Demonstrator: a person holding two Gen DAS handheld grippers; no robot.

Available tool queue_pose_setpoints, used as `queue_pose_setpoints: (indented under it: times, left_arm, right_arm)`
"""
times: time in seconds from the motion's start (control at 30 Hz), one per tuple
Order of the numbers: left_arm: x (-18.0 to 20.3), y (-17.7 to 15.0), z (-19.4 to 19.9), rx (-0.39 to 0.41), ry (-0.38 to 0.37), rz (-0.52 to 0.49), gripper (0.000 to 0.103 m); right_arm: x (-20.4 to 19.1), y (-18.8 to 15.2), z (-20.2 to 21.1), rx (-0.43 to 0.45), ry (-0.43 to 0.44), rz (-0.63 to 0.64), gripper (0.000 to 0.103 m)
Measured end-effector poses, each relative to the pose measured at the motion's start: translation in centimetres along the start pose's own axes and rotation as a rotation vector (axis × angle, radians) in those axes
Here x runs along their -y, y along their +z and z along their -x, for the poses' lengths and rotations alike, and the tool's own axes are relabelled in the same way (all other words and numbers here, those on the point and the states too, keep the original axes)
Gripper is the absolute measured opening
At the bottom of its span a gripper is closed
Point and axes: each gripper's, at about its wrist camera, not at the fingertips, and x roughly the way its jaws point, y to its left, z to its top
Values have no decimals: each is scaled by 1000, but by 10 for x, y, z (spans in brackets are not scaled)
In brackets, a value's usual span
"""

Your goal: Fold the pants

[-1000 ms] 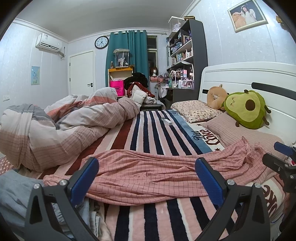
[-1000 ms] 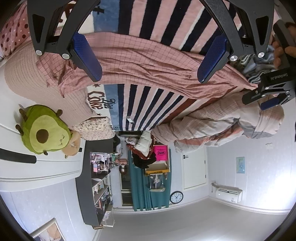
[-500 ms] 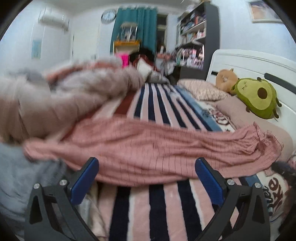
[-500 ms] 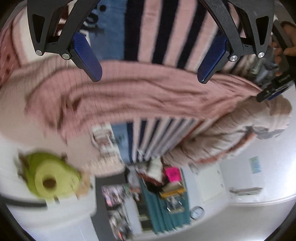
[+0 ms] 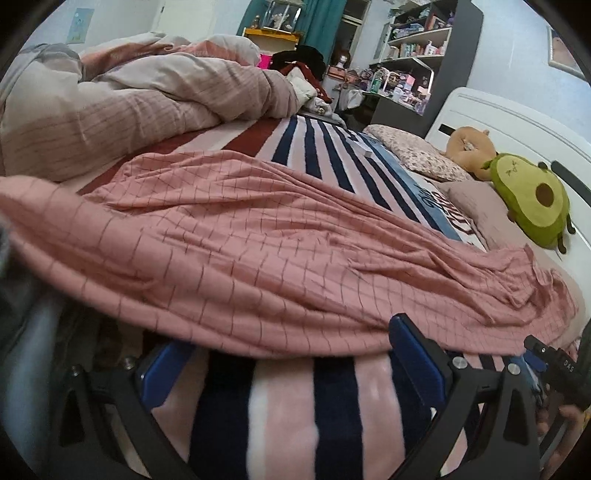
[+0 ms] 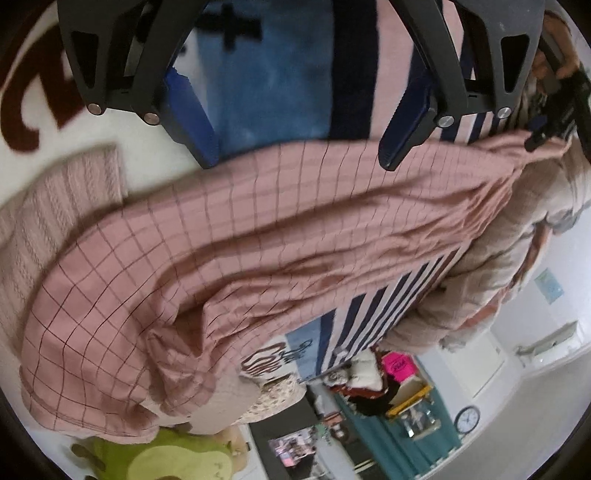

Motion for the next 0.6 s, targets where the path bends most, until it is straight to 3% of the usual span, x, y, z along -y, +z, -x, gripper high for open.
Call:
queue_pose_setpoints:
  times: [0.17, 0.2, 0.23, 0.27, 0.3, 0.33, 0.37, 0.43, 0.6]
  left_arm:
    - [-10, 16, -16, 17, 29, 35, 85]
    - [-11, 20, -18, 27, 32, 38, 81]
    - [-12, 23, -19, 33, 39, 36, 69]
    - [-12, 27, -19, 47, 63, 29, 51]
    - [-14, 30, -19, 56, 79, 23, 41]
    - [-15, 32, -18, 64, 98, 14, 22]
    - [-17, 34, -17, 66, 105, 8, 13]
    - [-21, 34, -13, 60, 84, 1, 6]
    - [-16, 25, 18, 90, 58, -48, 4]
  right_arm:
    - [9, 14, -8, 15, -26, -41, 57]
    - [12, 17, -9, 16, -29, -54, 46]
    - [15, 19, -9, 17, -38, -63, 29]
    - [19, 21, -10, 16, -55, -77, 21]
    - [21, 23, -11, 16, -58, -86, 9]
    - [23, 24, -10, 19, -55, -94, 7]
    - [26, 25, -8, 31, -39, -102, 7]
    - [27, 24, -2, 49, -29, -101, 4]
    - [28, 26, 27, 128, -24, -65, 2]
